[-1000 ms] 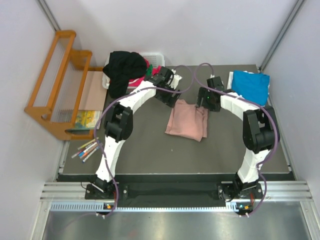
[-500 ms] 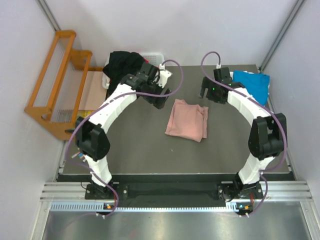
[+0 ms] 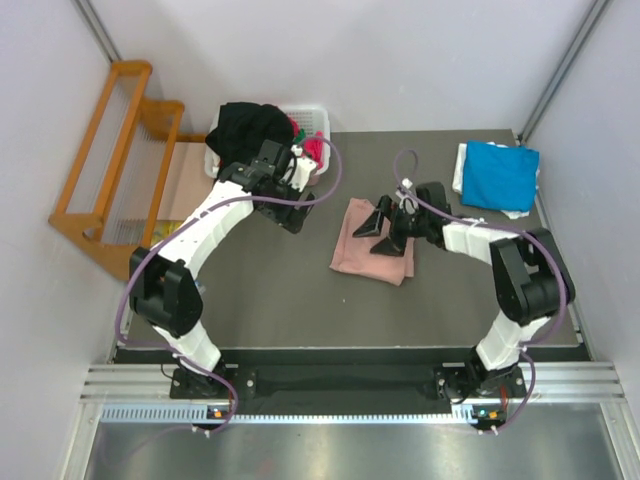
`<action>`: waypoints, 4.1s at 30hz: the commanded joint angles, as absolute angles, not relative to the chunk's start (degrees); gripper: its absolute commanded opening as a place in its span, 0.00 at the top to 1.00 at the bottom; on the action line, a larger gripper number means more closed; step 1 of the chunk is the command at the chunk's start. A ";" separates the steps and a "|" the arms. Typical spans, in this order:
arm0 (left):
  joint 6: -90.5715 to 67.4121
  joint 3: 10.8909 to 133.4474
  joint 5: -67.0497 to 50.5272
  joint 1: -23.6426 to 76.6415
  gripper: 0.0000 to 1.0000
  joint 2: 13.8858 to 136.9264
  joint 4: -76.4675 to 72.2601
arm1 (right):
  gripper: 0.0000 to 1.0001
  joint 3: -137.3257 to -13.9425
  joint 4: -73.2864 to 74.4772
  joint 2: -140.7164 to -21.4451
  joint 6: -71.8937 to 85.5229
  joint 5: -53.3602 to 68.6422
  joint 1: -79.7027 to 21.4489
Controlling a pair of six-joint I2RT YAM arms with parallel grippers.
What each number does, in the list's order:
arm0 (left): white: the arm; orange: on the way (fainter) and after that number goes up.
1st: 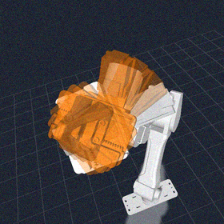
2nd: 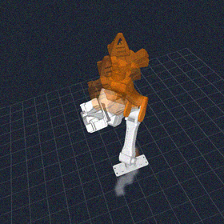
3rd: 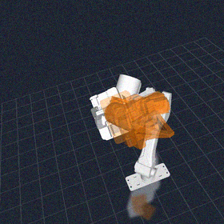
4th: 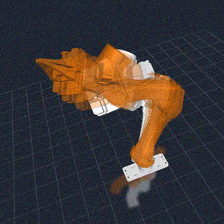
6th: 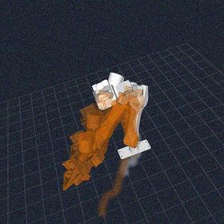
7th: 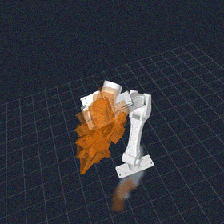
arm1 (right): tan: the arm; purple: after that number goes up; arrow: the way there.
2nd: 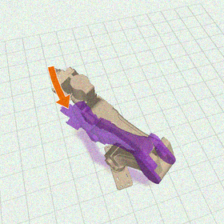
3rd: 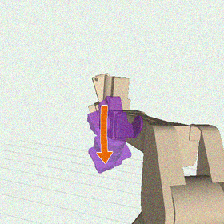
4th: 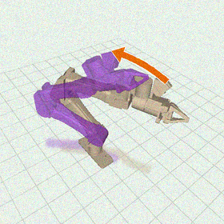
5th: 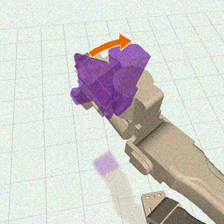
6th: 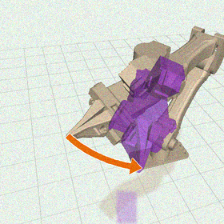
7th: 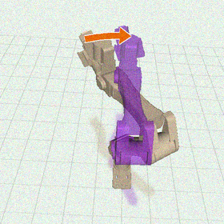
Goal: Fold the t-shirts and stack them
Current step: Fold the tshirt
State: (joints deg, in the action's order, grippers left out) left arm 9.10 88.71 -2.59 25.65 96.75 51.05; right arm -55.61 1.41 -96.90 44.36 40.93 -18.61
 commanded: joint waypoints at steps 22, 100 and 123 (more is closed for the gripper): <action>10.37 85.78 -0.88 25.49 0.12 88.77 50.54 | 0.02 -69.16 6.16 -95.27 46.93 44.65 -15.29; 11.34 81.03 -0.53 19.60 0.11 83.23 51.41 | 0.00 -58.62 5.80 -98.85 40.08 43.25 5.35; 11.16 81.91 -0.70 19.60 0.11 84.64 51.94 | 0.00 -65.57 -5.27 -120.49 41.75 48.69 7.91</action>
